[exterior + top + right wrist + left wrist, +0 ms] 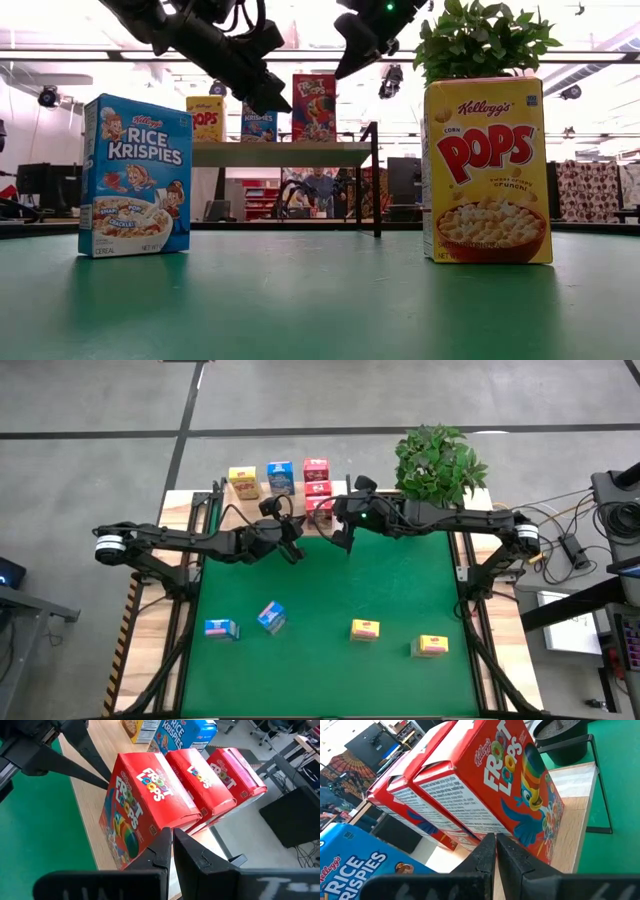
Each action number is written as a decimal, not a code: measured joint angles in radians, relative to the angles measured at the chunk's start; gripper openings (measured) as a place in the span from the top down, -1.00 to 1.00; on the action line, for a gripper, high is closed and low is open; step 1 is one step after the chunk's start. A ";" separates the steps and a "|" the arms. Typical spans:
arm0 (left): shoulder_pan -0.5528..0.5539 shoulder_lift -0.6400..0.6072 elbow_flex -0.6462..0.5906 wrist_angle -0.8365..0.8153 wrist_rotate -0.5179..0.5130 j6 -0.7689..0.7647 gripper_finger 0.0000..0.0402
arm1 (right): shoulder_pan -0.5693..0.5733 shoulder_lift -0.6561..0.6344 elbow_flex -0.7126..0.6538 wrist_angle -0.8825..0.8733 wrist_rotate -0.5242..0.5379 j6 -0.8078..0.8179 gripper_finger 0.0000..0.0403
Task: Stack cereal on shelf
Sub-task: Adjust the red cereal on the shelf, then put the center blue cereal on the shelf
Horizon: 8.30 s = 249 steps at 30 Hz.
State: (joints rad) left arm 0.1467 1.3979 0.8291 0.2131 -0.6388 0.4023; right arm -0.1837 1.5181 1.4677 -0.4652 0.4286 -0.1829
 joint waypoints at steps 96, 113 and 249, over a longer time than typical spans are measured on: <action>-0.029 -0.047 0.000 -0.076 -0.009 -0.022 1.00 | 0.011 -0.054 0.021 -0.070 -0.007 0.034 0.94; -0.229 -0.189 0.000 -0.316 -0.007 -0.182 1.00 | 0.204 -0.091 -0.004 -0.129 -0.009 0.075 0.94; -0.453 0.191 0.973 -1.665 0.277 -0.570 0.15 | 0.288 -0.126 -0.180 -0.187 0.034 -0.014 0.94</action>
State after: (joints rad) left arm -0.3066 1.5887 1.8017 -1.4515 -0.3616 -0.1675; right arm 0.1043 1.3922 1.2878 -0.6525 0.4629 -0.1972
